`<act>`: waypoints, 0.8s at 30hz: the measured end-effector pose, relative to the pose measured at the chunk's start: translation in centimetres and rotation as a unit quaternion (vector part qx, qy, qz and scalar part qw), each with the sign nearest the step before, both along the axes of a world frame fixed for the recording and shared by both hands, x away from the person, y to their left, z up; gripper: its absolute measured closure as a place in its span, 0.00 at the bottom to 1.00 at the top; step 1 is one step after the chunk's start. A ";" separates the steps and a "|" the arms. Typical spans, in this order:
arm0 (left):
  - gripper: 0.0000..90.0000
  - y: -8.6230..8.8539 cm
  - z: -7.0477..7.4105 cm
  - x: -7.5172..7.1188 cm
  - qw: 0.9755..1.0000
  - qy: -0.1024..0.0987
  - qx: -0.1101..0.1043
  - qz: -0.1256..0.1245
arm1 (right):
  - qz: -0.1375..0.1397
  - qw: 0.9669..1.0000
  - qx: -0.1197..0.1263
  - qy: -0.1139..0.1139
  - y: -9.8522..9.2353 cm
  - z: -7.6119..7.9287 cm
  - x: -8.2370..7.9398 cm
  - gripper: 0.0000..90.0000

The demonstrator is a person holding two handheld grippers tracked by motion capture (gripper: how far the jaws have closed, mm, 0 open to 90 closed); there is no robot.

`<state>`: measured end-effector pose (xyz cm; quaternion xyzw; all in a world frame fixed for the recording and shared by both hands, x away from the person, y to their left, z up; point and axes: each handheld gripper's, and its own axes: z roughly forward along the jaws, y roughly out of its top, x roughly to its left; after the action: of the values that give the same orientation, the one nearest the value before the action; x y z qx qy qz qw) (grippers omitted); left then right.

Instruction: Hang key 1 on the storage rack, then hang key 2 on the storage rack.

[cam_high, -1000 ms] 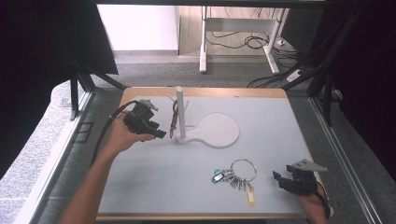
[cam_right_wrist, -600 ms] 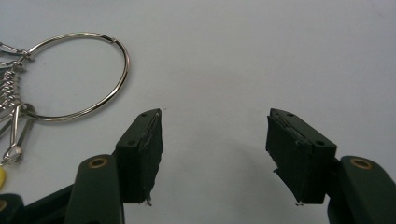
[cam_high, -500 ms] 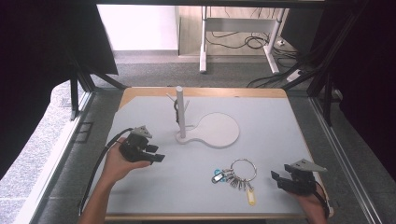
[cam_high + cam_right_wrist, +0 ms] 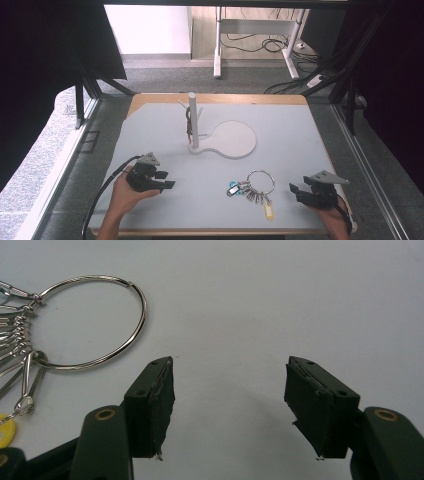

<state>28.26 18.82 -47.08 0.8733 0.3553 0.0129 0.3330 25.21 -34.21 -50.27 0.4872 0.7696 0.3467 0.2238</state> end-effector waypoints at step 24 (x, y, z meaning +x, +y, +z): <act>0.56 1.9 -0.8 -0.9 0.999 0.001 0.014 0.029 | 0.039 0.999 0.027 -0.013 1.5 2.3 -0.2 0.45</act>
<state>27.36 20.73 -47.85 0.8673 0.3804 0.0267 0.3200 24.97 -32.75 -47.93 0.4583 0.7754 0.3820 0.2067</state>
